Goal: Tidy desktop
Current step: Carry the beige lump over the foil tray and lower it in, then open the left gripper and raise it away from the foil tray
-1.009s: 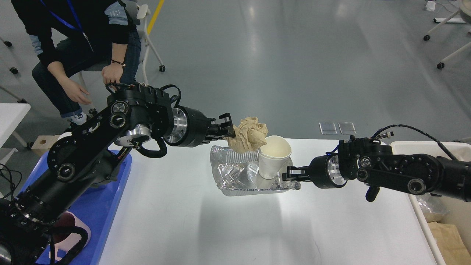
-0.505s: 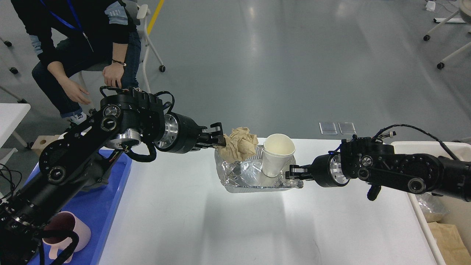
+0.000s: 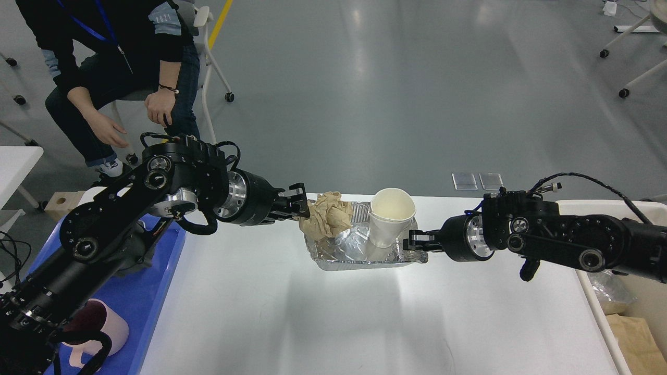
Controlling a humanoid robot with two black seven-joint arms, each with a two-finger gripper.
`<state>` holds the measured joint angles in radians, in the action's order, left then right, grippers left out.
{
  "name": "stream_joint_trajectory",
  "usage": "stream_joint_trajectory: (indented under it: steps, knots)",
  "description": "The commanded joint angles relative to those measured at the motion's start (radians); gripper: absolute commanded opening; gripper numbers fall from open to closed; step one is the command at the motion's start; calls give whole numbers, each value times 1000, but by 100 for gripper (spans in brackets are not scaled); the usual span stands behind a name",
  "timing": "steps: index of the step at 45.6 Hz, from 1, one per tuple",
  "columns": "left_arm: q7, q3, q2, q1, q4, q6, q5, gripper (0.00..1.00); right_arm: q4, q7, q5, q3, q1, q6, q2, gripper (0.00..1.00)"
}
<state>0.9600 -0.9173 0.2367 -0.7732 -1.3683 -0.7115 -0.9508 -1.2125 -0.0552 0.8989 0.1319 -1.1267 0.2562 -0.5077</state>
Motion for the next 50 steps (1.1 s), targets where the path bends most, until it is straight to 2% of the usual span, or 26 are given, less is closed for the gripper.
stream_joint_trajectory:
  steps: [1, 19, 24, 29, 35, 42, 50]
  knots:
    - [0, 0, -13, 0, 6, 1, 0, 18, -1, 0, 0, -2, -5, 0, 1, 0]
    - [0, -5, -102, -9, 136, 18, -14, 21, -6, 0, 0, -5, -8, 0, -5, 0]
    - [0, -8, -105, -6, 138, 59, -14, 41, -7, 0, 0, -3, -8, 0, -5, 0]
    - [0, -12, -102, 0, 138, 122, -13, 72, -7, 0, 0, -3, -8, 0, -5, 0]
    - [0, -20, -99, 0, 138, 132, -13, 90, -7, 0, 0, -3, -8, 0, -3, 0]
    - [0, -23, -91, 0, 138, 133, -13, 96, -9, 0, 0, -2, -8, 1, -6, 0]
    - [0, -86, -82, 0, 138, 132, -2, 97, -16, 0, 0, 0, -7, 2, -23, 0]
